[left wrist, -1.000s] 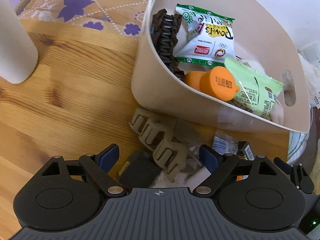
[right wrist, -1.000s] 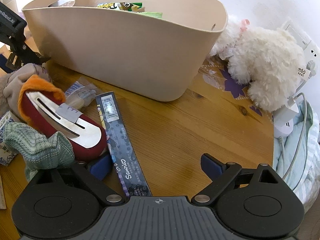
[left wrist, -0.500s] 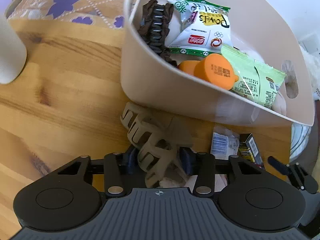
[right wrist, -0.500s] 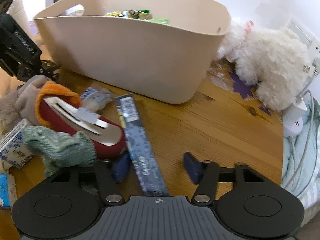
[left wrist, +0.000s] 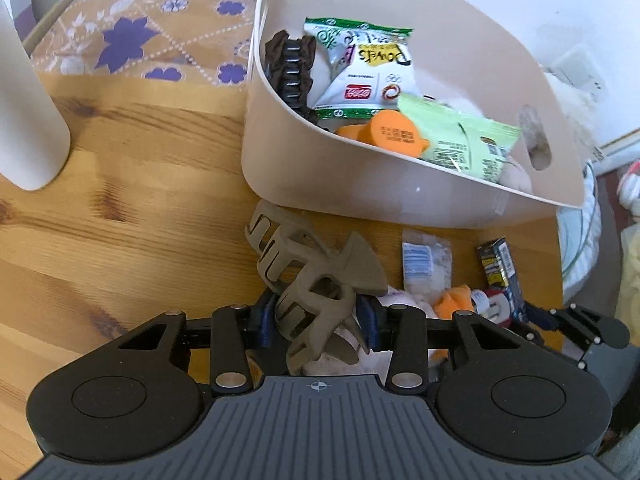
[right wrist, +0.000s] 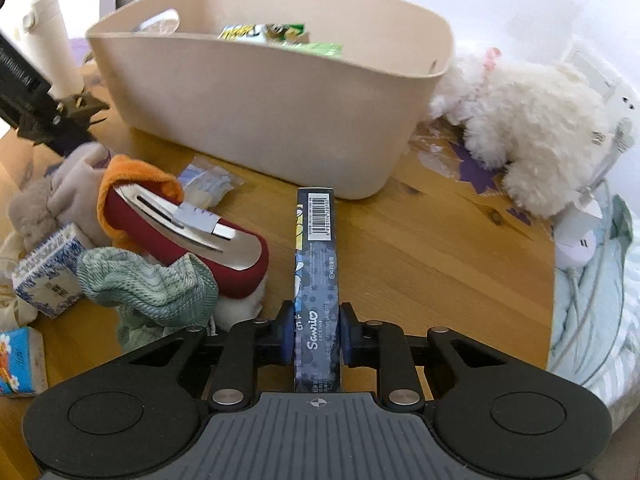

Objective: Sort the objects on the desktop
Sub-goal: 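Close the left tool on the beige claw clip while the right tool grasps the blue pen box, then carry the claw clip and pen box up over the beige basket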

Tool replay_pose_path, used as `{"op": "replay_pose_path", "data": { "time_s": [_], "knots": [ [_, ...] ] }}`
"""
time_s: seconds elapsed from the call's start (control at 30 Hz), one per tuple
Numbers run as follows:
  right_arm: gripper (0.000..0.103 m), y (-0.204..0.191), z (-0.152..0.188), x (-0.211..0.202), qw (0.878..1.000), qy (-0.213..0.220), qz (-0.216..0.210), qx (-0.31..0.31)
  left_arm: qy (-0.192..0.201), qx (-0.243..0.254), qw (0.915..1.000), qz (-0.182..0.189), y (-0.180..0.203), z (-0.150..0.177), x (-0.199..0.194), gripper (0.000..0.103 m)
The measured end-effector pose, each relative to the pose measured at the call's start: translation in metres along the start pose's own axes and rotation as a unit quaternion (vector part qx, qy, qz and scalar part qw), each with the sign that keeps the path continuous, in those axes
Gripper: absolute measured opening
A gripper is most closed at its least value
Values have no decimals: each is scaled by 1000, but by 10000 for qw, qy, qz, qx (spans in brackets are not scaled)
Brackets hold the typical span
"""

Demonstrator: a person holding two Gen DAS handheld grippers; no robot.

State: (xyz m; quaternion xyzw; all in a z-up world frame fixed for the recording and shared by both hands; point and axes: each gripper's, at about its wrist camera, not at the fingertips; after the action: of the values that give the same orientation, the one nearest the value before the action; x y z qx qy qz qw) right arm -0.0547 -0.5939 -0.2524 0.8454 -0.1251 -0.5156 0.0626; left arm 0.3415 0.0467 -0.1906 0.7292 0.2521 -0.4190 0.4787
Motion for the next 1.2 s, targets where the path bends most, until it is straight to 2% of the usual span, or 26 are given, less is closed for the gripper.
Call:
{"op": "replay_pose_path", "data": {
  "time_s": [0.27, 0.57, 0.67, 0.87, 1.2],
  "knots": [
    [21, 5, 0, -41, 9992, 378, 71, 92, 144, 222, 9996, 47, 0, 8, -18, 42],
    [21, 7, -17, -79, 9954, 946, 4, 152, 398, 463, 9979, 239, -1, 19, -48, 42],
    [21, 6, -26, -89, 9938, 1080, -103, 251, 505, 570, 9966, 301, 2, 22, -59, 42],
    [21, 4, -53, -108, 9882, 1439, -352, 394, 874, 1125, 9895, 226, 15, 25, -79, 42],
    [21, 21, -105, -109, 9811, 1752, -527, 623, 1313, 1266, 9832, 111, 40, -3, -88, 42]
  ]
}}
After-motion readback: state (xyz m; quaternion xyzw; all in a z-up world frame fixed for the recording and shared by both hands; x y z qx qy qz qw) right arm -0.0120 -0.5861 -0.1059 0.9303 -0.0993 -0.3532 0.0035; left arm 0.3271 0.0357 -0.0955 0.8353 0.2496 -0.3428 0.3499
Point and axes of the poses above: each gripper's, at about its wrist camera, not at the fingertips, and x roughly the way its jaws point, y to its right, z to its underside, and after that the axes turned 7 degrees about -x, right-handed
